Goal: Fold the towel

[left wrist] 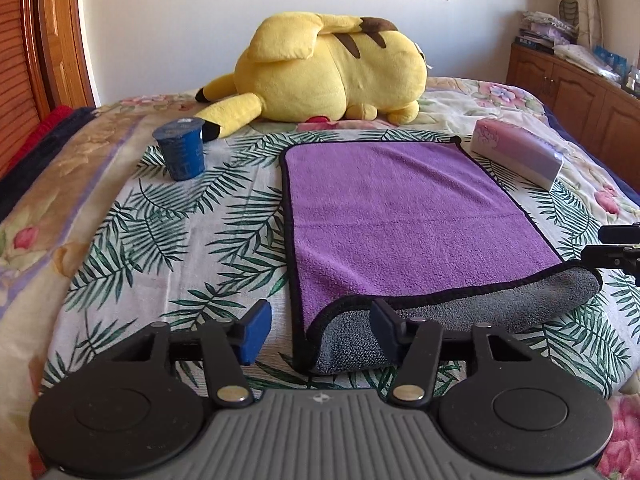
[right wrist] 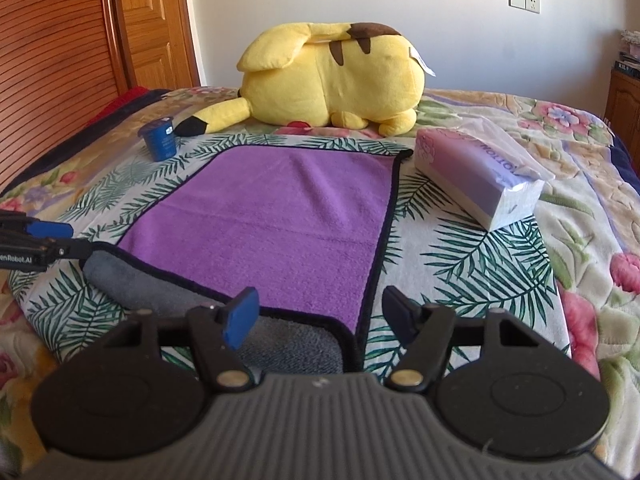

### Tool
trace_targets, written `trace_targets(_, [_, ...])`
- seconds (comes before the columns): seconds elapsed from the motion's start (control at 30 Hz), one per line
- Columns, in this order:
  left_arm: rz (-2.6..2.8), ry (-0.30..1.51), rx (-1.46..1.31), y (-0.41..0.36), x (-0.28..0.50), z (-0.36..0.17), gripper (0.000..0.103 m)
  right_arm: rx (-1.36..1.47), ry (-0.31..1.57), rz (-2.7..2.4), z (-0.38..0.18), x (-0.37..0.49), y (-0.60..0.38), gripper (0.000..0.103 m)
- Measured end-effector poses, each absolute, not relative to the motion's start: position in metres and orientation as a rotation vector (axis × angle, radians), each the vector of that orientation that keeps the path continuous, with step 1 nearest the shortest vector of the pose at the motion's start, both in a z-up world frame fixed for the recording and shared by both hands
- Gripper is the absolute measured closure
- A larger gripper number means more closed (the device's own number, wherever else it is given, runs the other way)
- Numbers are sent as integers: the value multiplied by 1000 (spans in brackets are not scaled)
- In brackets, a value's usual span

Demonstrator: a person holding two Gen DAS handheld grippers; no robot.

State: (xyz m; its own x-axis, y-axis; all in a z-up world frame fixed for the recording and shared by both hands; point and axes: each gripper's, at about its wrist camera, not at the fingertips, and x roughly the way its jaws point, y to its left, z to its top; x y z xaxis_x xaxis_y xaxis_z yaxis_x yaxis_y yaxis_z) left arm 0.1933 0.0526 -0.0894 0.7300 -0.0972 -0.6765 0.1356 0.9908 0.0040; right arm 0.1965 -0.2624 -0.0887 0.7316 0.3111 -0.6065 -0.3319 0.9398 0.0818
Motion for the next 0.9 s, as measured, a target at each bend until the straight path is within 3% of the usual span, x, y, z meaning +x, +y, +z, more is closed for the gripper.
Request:
trace_targets(0.17, [-156,771,25,56,201,-96,72,-33,684,356,-93,203,-263,34])
trace_targets(0.6, [-166,823,-39,62,205,-107,90,-23,778,363,-109,211,-265,39])
trace_targets(0.9, [-164,848,-35,61,206,-113,90,11,829,386,-114,213,-267,46])
